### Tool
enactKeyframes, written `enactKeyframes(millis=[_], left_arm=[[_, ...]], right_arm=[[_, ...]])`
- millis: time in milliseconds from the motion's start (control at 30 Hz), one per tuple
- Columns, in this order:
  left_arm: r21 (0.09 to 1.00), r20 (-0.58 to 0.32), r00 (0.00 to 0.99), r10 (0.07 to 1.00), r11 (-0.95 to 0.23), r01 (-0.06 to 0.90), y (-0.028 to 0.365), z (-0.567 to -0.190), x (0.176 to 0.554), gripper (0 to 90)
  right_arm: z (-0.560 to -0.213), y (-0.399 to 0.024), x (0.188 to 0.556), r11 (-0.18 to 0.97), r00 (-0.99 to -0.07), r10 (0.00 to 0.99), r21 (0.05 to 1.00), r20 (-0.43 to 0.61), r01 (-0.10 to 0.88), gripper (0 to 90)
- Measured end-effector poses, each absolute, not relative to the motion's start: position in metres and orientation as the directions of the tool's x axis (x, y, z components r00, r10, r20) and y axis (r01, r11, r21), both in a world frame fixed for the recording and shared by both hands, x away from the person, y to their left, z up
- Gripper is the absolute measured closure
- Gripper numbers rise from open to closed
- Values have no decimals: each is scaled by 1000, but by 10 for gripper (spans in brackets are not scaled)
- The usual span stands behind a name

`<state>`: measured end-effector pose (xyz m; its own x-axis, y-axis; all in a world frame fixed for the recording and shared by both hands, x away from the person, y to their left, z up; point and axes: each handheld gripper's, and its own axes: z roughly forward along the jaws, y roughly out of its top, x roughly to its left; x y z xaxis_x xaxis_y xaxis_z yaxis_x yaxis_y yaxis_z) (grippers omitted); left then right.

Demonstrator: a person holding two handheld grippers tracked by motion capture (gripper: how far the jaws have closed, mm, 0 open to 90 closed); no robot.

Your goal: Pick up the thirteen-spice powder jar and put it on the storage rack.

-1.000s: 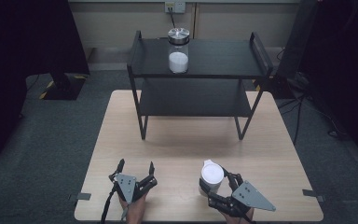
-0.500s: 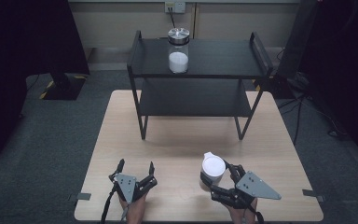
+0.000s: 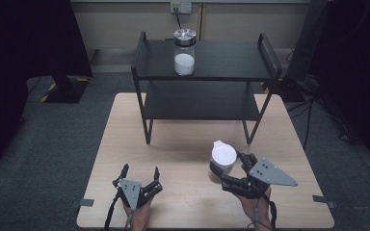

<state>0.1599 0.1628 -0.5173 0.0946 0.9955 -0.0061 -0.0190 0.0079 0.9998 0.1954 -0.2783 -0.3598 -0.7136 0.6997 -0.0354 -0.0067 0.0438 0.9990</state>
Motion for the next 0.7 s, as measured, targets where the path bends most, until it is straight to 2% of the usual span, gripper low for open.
enactKeyframes(millis=[700], left_arm=[[1000, -6, 95, 995, 8, -19, 163, -517, 160, 0]], right_arm=[[-286, -274, 240, 28, -678, 734, 999, -43, -34, 301]])
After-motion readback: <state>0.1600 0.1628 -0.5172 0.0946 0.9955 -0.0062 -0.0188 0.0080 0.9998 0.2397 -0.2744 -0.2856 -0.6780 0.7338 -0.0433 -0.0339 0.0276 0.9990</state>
